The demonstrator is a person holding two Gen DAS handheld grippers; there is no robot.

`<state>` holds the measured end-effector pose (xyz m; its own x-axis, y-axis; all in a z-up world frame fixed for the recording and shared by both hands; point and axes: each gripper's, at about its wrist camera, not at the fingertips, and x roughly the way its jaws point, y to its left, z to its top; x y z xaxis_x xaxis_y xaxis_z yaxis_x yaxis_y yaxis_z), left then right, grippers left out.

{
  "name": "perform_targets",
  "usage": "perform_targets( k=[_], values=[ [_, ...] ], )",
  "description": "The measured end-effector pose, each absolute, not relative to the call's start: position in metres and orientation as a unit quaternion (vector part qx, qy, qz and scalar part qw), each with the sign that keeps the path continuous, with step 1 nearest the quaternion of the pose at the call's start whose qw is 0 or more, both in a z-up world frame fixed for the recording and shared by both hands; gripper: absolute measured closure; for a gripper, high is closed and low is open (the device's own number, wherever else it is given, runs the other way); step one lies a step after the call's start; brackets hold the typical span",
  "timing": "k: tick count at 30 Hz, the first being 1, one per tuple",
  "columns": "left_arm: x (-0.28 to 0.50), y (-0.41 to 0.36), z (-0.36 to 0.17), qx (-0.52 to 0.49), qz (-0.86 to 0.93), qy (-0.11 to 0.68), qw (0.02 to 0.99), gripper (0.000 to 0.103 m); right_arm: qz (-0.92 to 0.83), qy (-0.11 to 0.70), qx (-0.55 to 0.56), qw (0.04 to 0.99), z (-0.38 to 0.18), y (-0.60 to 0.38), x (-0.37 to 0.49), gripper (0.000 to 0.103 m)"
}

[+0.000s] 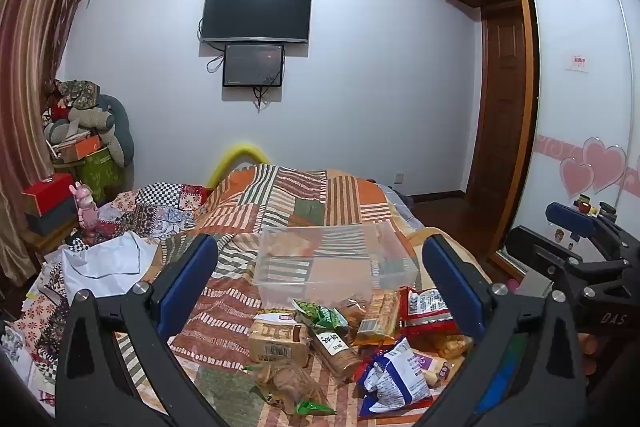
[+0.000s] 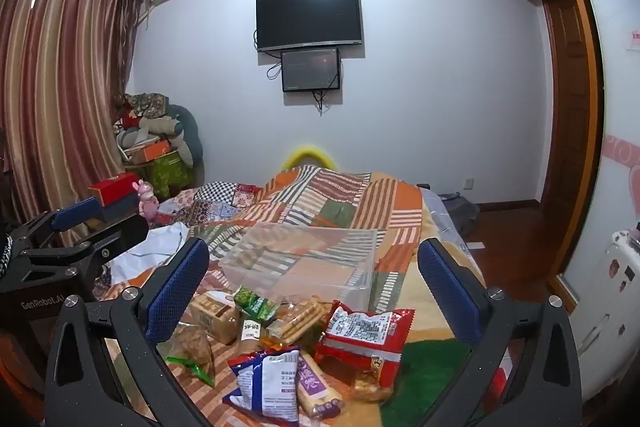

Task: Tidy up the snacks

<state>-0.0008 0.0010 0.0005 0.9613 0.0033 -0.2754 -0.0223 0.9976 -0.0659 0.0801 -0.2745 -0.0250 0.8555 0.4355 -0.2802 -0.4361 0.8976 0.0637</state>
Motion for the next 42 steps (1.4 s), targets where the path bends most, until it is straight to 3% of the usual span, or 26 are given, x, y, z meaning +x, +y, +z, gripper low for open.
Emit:
perform_targets(
  k=[42],
  values=[
    [-0.004,-0.007,0.003,-0.02,-0.005,0.135,0.991,0.0,0.223,0.14,0.009,0.965,-0.025,-0.281,0.079,0.0]
  ],
)
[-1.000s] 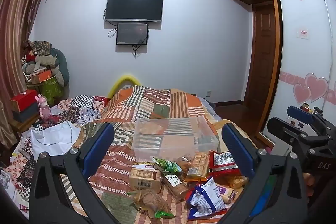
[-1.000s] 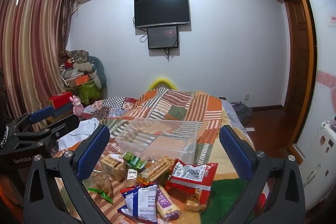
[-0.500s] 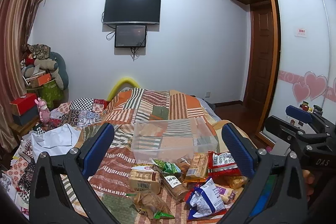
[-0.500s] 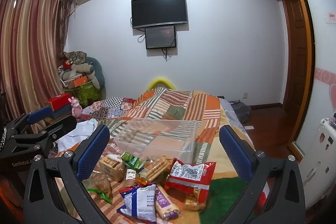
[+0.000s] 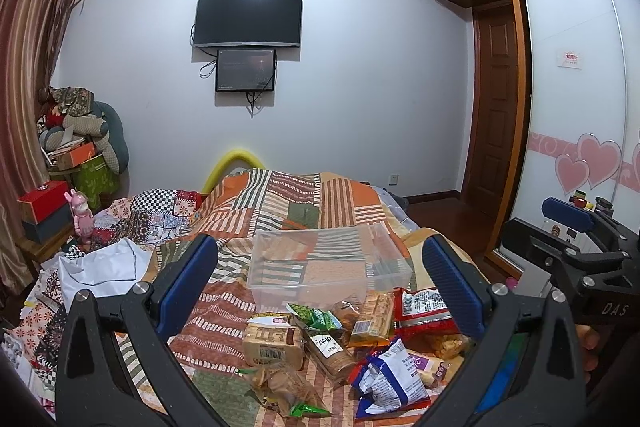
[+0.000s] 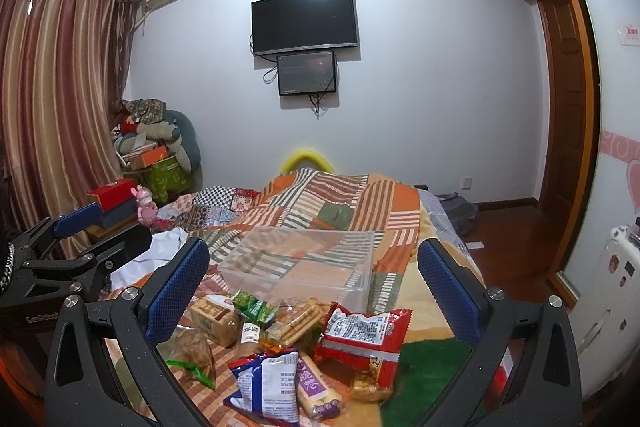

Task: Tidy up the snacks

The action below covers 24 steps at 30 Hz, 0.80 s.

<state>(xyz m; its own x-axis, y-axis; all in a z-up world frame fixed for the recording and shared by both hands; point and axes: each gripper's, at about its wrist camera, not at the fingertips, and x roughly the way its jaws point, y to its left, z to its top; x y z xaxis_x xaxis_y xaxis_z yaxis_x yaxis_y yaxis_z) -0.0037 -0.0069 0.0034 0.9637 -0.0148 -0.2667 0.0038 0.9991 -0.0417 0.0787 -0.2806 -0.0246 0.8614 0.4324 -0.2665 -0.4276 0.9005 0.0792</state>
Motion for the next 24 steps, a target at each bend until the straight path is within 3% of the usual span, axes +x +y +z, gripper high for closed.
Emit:
perform_targets(
  k=[24],
  values=[
    [-0.0003,-0.0065,0.0009,-0.025,-0.005,0.138,0.99,0.0,0.224,0.142,0.015,0.964,-0.024,-0.2812,0.0784,0.0]
  ],
)
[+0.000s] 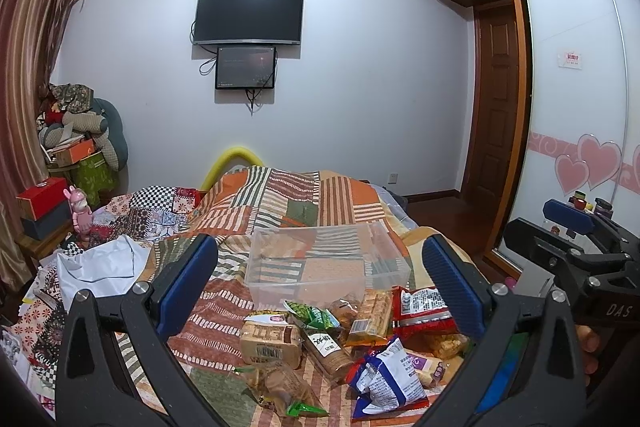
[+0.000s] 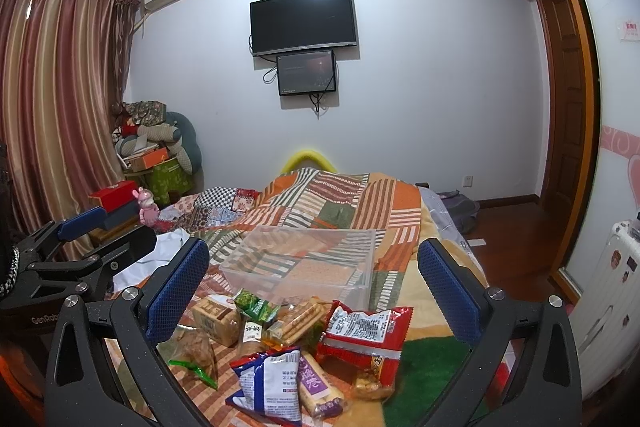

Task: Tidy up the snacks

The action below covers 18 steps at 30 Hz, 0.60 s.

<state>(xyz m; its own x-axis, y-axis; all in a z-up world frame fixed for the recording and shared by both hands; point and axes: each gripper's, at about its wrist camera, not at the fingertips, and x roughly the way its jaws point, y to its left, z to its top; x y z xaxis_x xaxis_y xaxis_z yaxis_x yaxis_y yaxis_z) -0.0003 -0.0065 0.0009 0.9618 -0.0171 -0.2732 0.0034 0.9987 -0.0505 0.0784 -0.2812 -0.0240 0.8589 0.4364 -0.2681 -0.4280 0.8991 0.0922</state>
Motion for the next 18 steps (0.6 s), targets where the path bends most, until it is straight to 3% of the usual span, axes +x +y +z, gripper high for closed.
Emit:
perform_targets(
  k=[18],
  values=[
    [-0.0008,-0.0077,-0.0001,-0.024,-0.005,0.138,0.99,0.0,0.225,0.146,0.019,0.963,-0.0256,-0.2795,0.0799,0.0]
  ],
)
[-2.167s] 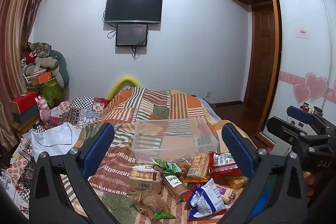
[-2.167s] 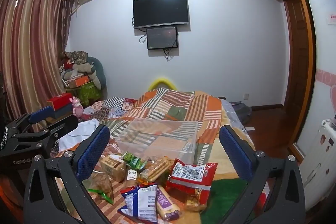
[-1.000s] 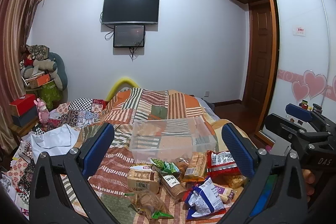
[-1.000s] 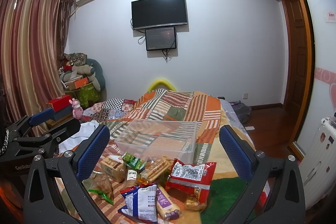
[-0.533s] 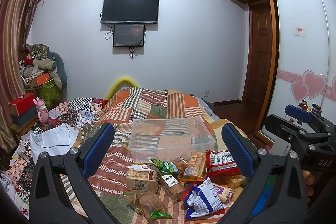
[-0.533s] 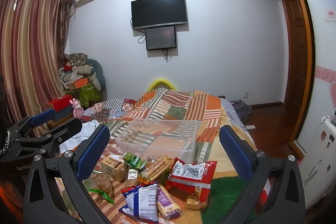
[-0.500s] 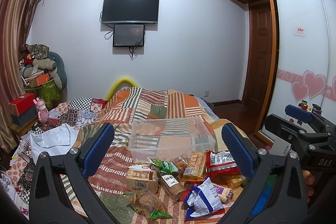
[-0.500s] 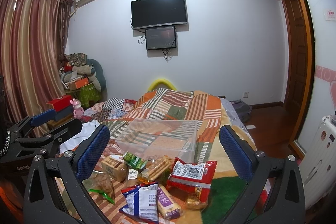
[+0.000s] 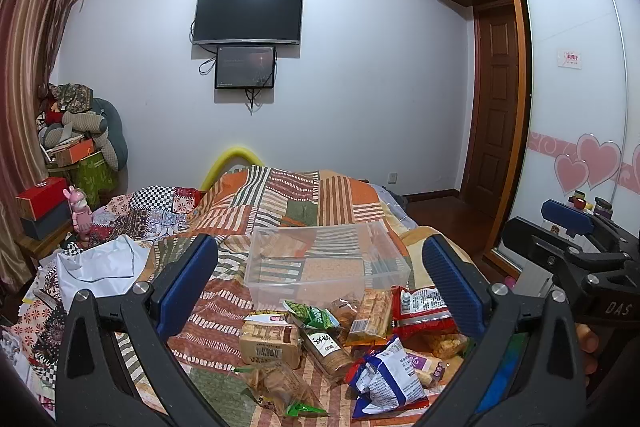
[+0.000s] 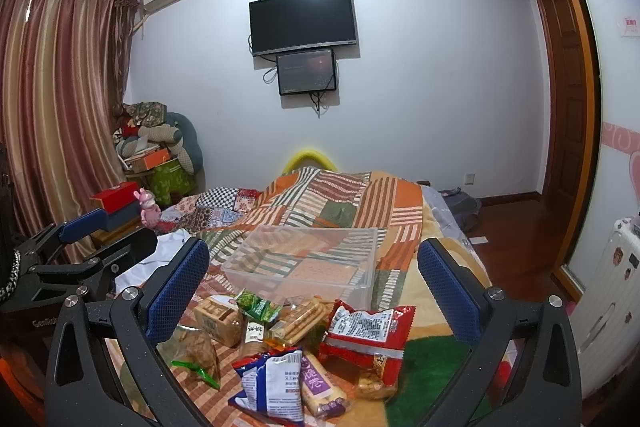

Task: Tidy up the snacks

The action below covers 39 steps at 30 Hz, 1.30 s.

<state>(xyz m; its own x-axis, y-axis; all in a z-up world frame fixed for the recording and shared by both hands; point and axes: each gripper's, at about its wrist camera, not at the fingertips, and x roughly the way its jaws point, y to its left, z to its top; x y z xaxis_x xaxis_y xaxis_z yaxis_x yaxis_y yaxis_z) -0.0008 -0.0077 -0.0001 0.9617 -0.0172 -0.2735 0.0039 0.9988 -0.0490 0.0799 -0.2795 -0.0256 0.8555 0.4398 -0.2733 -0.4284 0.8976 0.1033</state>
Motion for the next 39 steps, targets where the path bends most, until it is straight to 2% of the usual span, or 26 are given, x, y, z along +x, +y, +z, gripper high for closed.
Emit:
perform_targets(
  k=[12,14,15,17,19,25,39],
  values=[
    [0.002,0.001,-0.005,-0.03,-0.006,0.147,0.989,0.0,0.235,0.161,0.016,0.958,-0.032,-0.281,0.085,0.0],
    [0.006,0.006,-0.009,-0.031,-0.002,0.16,0.987,0.003,0.235,0.173,0.009,0.956,-0.037,-0.28,0.087,0.0],
    [0.007,0.009,-0.012,-0.031,-0.001,0.166,0.986,0.008,0.235,0.179,0.007,0.955,-0.039,-0.279,0.089,0.0],
    [0.013,0.014,-0.018,-0.032,0.001,0.186,0.982,0.016,0.237,0.196,0.002,0.952,-0.046,-0.279,0.092,0.003],
    [0.02,0.02,-0.027,-0.036,-0.002,0.213,0.976,0.025,0.241,0.217,0.001,0.946,-0.054,-0.279,0.097,0.015],
    [0.034,0.037,-0.058,-0.054,-0.009,0.277,0.959,0.028,0.267,0.278,-0.001,0.923,-0.079,-0.276,0.104,0.034],
    [0.056,0.039,-0.137,-0.065,-0.01,0.394,0.917,0.028,0.308,0.389,-0.008,0.868,-0.134,-0.247,0.118,0.036]
  ],
)
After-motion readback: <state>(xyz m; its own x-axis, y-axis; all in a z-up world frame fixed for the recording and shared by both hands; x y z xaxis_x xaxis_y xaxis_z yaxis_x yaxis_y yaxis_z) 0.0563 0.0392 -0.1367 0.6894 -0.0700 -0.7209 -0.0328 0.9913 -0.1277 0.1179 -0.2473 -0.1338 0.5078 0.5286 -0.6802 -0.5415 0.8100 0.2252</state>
